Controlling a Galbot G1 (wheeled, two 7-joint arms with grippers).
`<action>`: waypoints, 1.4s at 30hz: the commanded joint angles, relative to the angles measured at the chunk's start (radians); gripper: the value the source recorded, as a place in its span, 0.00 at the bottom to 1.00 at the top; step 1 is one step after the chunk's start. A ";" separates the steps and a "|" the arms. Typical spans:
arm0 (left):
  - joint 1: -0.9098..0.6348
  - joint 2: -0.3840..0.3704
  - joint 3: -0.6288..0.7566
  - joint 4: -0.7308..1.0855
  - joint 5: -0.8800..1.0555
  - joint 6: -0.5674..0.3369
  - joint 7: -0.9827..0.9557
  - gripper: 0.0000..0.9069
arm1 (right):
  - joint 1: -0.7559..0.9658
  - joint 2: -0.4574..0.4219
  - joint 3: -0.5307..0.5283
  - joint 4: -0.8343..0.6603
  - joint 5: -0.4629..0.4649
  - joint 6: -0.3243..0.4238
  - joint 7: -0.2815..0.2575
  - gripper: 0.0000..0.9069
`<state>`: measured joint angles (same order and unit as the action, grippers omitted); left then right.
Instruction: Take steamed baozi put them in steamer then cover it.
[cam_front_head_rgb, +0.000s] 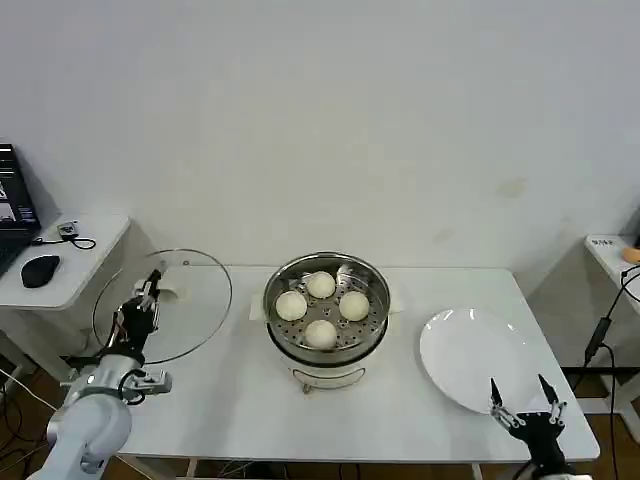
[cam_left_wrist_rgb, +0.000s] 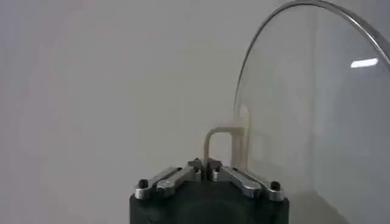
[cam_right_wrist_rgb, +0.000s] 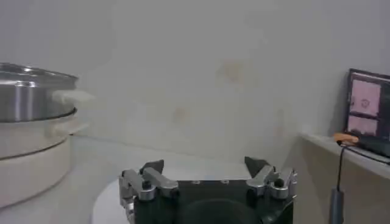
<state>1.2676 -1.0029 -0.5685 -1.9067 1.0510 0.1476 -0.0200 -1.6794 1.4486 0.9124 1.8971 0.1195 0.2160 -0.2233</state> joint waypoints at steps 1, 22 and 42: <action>-0.075 0.004 0.167 -0.206 0.031 0.230 0.191 0.00 | -0.006 0.002 -0.038 0.006 -0.018 0.002 -0.002 1.00; -0.358 -0.413 0.496 -0.001 0.420 0.297 0.351 0.00 | 0.031 0.062 -0.099 -0.005 -0.066 -0.001 -0.004 1.00; -0.357 -0.543 0.545 0.204 0.564 0.266 0.324 0.00 | 0.036 0.061 -0.127 -0.026 -0.080 0.005 -0.007 1.00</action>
<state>0.9257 -1.4768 -0.0529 -1.7900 1.5349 0.4120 0.2981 -1.6437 1.5061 0.7924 1.8753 0.0439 0.2202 -0.2295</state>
